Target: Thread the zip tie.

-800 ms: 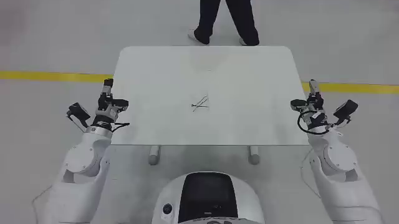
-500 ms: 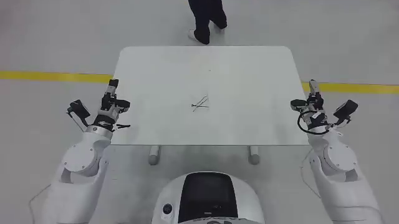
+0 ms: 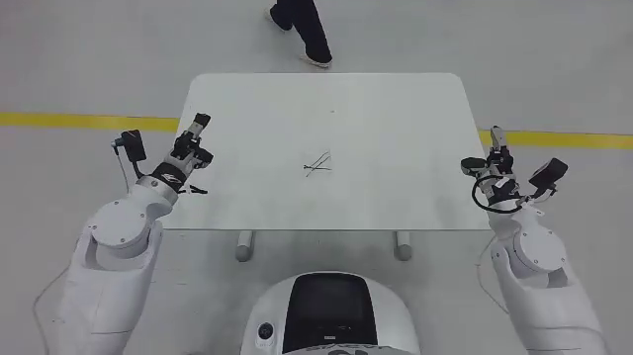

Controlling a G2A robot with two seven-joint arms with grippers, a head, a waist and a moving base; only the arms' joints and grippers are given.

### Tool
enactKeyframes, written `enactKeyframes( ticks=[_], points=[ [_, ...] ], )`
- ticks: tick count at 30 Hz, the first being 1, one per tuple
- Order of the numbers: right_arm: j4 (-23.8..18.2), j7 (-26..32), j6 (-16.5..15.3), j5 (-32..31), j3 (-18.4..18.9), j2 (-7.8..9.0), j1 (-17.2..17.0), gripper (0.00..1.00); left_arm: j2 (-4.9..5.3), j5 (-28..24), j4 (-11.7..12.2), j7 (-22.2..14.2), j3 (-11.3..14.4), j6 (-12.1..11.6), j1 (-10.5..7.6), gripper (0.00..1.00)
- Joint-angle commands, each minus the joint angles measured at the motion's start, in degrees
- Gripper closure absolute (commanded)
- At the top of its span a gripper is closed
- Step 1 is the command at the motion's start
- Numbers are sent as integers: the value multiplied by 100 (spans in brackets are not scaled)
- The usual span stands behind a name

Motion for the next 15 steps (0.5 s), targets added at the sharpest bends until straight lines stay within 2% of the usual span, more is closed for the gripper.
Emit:
enactKeyframes(
  ticks=[1,5,7,11,14,15],
  points=[
    [0,0,0,0,0,0,0,0,-1,-13,0,21,1,-12,6,0],
    [0,0,0,0,0,0,0,0,5,73,-4,-12,8,-10,-3,0],
    [0,0,0,0,0,0,0,0,26,227,12,-186,11,17,-90,0],
    [0,0,0,0,0,0,0,0,78,233,273,-798,-54,210,-634,0],
    [0,0,0,0,0,0,0,0,131,356,637,-1368,-12,396,-1172,0],
    [0,0,0,0,0,0,0,0,154,406,821,-1640,23,442,-1440,0]
  ],
)
